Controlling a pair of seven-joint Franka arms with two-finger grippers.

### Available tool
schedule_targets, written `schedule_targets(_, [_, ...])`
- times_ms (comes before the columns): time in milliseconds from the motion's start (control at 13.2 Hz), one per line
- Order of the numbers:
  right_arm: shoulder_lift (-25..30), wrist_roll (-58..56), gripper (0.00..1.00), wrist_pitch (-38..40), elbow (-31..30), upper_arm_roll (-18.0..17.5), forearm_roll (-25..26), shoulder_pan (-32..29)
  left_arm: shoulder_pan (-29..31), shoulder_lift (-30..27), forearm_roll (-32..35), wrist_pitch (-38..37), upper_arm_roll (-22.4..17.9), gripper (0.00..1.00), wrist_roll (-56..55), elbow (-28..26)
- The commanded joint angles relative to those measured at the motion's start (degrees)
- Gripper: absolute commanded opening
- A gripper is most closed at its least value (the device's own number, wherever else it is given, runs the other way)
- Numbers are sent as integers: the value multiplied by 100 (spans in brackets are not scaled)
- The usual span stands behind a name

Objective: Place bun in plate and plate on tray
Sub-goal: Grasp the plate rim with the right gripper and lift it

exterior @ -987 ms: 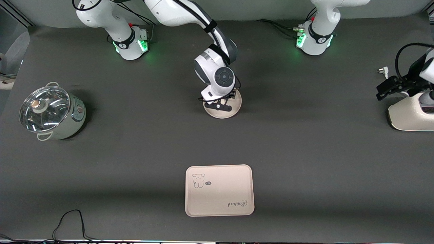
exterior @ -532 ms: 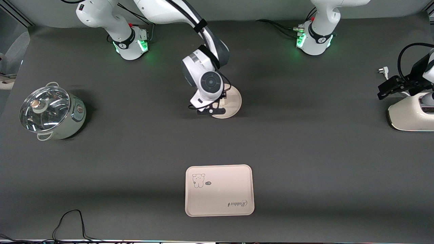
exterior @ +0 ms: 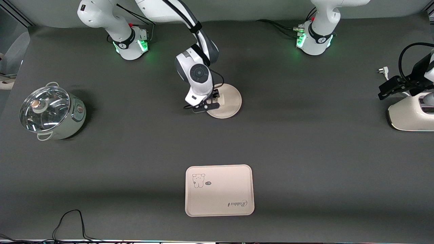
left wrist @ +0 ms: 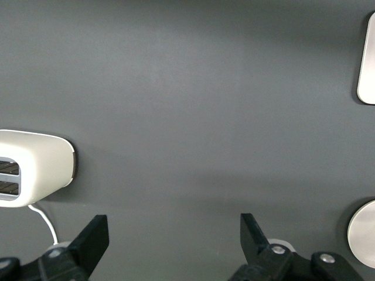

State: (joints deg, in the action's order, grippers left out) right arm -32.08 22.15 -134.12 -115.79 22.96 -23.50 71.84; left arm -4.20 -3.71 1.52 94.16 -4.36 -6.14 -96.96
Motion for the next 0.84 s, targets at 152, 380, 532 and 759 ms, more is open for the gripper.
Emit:
schedule_targets(152, [272,-273,44,-97,-234,33,-110,-3,24,46,-47,-117,-4,100,43,107])
schedule_targets(380, [281,-264,0,-79,-243,33,-154,-12,33,46,-55,-91,-12,100,43,98])
schedule_targets(532, [281,-272,0,-87,-243,41,-531,-12,24,55,-55,-82,-4,100,43,98])
schedule_targets(759, [316,-264,0,87,-217,76,-576,-82,33,46,-55,-91,-13,100,34,98])
